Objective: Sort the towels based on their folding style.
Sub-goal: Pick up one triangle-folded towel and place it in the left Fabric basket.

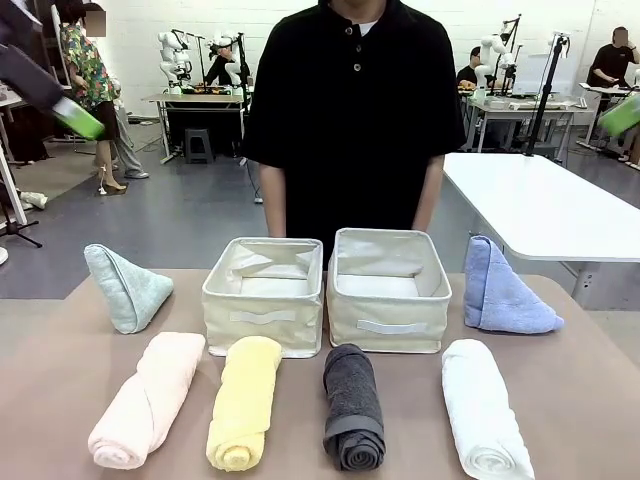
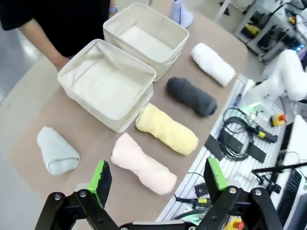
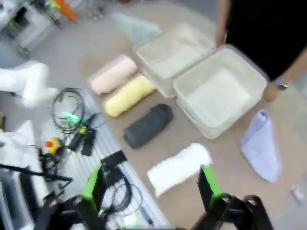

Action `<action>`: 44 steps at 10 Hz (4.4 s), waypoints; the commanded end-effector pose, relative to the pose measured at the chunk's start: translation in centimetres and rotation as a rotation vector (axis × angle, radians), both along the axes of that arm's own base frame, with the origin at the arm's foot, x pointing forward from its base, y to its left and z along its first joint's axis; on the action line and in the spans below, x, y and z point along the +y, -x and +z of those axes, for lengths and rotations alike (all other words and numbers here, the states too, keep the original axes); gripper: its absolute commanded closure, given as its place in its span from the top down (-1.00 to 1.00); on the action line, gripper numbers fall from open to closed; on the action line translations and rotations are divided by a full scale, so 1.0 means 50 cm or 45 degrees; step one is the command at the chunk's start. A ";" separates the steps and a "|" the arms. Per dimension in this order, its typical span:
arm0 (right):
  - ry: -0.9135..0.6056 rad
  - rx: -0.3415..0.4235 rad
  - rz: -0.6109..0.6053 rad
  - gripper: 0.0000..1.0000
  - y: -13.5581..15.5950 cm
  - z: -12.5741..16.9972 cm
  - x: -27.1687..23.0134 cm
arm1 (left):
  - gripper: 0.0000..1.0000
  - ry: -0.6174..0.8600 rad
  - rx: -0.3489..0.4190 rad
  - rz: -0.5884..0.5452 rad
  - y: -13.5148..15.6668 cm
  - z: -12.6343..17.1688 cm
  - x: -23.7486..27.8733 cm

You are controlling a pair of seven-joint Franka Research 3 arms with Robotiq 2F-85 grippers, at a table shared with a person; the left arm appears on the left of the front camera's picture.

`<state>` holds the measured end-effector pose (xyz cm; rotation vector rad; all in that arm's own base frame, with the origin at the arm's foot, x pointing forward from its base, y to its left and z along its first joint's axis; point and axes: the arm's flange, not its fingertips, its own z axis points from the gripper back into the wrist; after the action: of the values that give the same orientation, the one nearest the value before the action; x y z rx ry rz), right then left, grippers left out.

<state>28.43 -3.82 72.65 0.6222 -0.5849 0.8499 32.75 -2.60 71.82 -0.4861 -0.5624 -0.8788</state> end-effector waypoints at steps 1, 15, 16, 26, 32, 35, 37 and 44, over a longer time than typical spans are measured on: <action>-0.163 0.113 0.068 1.00 -0.065 -0.007 -0.069 | 1.00 0.106 -0.006 0.026 -0.046 0.018 0.082; -0.273 -0.116 -0.466 1.00 0.089 -0.026 -0.338 | 1.00 0.315 -0.053 0.407 0.022 -0.045 0.409; -0.273 -0.116 -0.466 1.00 0.089 -0.026 -0.338 | 1.00 0.315 -0.053 0.407 0.022 -0.045 0.409; -0.273 -0.116 -0.466 1.00 0.089 -0.026 -0.338 | 1.00 0.315 -0.053 0.407 0.022 -0.045 0.409; -0.273 -0.116 -0.466 1.00 0.089 -0.026 -0.338 | 1.00 -0.290 0.022 0.822 -0.105 -0.181 0.284; -0.273 -0.116 -0.466 1.00 0.089 -0.026 -0.338 | 1.00 -0.389 0.102 0.841 -0.160 -0.295 0.198; -0.273 -0.116 -0.466 1.00 0.089 -0.026 -0.338 | 1.00 -0.472 0.027 0.887 -0.207 -0.357 0.142; -0.273 -0.116 -0.466 1.00 0.089 -0.026 -0.338 | 1.00 -0.675 0.200 0.935 -0.333 -0.477 0.020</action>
<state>23.83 -20.60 71.24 0.6384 -0.8528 0.4557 47.94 -1.56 47.77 0.1052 -0.3459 -0.2918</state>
